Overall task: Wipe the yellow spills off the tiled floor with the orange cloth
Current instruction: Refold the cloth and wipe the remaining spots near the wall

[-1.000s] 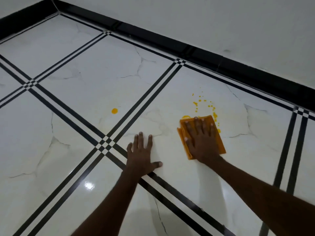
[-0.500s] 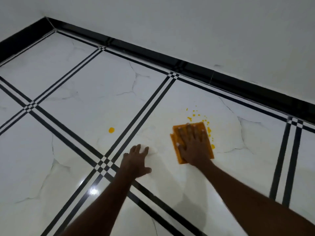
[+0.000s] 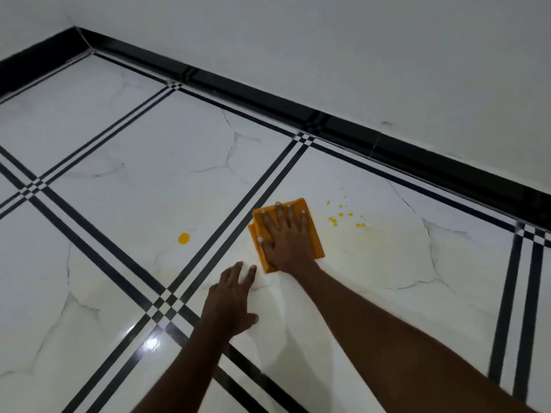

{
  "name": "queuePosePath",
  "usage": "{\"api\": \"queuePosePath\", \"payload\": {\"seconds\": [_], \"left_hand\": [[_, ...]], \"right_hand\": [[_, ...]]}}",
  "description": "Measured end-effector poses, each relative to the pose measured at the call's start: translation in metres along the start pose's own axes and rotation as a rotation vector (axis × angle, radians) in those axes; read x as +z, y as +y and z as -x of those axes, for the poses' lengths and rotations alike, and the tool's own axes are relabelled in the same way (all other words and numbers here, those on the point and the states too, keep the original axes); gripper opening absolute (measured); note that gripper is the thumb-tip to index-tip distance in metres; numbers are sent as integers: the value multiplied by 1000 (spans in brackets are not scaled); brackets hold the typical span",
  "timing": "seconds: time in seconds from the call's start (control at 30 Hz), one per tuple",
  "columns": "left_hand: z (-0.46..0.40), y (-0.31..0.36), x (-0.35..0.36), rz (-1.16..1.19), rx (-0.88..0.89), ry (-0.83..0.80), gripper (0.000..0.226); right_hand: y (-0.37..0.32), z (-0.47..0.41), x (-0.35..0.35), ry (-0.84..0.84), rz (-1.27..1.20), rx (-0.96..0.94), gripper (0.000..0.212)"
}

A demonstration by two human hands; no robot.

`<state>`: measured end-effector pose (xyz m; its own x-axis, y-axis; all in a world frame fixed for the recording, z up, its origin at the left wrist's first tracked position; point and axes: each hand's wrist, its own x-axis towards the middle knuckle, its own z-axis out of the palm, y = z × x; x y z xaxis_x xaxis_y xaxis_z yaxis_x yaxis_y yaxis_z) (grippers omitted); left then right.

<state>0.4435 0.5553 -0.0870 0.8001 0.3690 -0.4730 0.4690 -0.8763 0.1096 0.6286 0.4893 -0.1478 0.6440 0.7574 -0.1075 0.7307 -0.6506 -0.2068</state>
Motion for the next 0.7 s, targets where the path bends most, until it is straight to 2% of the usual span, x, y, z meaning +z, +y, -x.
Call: {"api": "queuePosePath", "payload": {"seconds": [0.1,0.2,0.3,0.37,0.47,0.53,0.6,0.7], "left_hand": [[-4,-8,-4,30,14,-33,106],[-12,-12,-18,48,33,-109,103],[-22,-9,-26,27,19,-129,101],[-28,-5,-28,-32,17,-123,103],[-43,4,-30,-109,27,-52,101],[-51,11,-27,-127,28,6,109],[-56,13,-17,-72,25,66,121],[-61,7,-9,6,33,122,127]], "right_hand": [[53,-13,-7,86,-33,152,69],[108,12,-14,129,14,305,71],[97,50,-13,142,17,388,74],[65,58,-7,117,-17,348,75],[37,28,-5,109,-23,166,76],[44,-2,-7,71,-8,45,75],[69,-23,-10,83,8,33,73],[127,-29,-20,162,14,336,73]]}}
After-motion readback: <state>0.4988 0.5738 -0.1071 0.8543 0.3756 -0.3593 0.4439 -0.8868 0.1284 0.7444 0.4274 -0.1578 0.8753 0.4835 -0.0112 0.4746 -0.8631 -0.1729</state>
